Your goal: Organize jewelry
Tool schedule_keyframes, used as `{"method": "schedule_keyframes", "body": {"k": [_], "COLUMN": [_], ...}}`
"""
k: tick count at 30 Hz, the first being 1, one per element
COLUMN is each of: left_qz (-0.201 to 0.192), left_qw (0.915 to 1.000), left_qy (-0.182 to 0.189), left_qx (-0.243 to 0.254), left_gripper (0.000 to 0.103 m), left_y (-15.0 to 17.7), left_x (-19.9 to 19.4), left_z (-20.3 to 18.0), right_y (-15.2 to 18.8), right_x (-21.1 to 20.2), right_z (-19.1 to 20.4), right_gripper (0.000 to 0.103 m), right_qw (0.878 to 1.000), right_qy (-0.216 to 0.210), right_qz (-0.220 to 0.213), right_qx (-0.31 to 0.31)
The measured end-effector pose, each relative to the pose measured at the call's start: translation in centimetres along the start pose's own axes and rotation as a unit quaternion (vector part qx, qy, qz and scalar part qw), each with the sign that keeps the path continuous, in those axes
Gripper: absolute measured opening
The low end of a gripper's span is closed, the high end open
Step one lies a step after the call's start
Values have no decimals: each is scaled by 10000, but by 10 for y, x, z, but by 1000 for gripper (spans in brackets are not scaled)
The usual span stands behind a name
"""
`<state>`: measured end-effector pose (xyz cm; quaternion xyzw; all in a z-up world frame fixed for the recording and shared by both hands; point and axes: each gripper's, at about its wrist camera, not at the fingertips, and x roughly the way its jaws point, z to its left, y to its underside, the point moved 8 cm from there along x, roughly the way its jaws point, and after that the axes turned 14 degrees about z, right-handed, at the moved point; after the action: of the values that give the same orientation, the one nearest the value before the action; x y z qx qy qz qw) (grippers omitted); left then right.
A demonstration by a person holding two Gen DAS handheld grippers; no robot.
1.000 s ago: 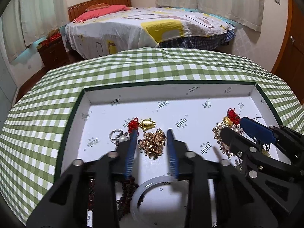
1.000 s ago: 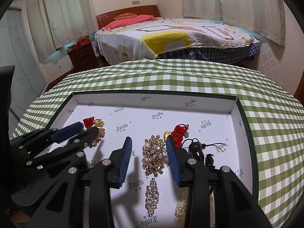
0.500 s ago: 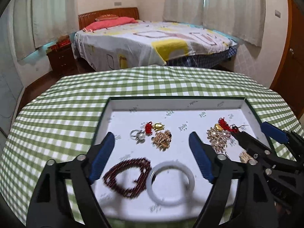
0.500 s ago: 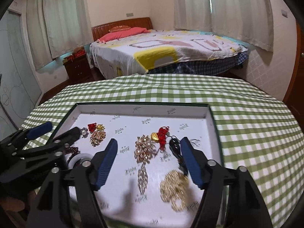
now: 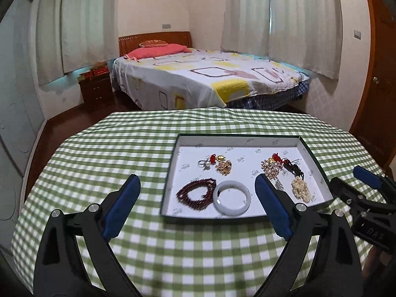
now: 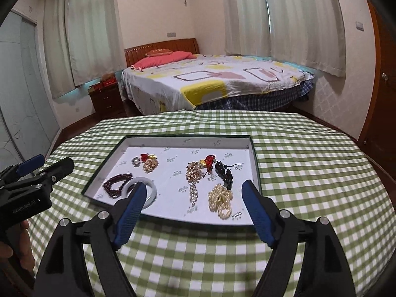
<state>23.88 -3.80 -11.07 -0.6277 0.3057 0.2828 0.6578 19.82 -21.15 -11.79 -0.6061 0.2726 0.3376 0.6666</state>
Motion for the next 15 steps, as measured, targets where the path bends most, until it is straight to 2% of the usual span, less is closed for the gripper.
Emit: {"method": "schedule_keyframes", "body": {"k": [15], "left_qz": [-225], "left_qw": [9990], "left_qy": [-248], "left_qx": [-282], "left_gripper": [98], "left_y": [23], "left_x": [-81], "left_z": [30], "right_y": [10], "right_x": [-73], "right_z": [19], "right_gripper": [80], "right_qw": [9984], "right_qy": [13], "right_qz": [-496], "right_qx": [-266]}}
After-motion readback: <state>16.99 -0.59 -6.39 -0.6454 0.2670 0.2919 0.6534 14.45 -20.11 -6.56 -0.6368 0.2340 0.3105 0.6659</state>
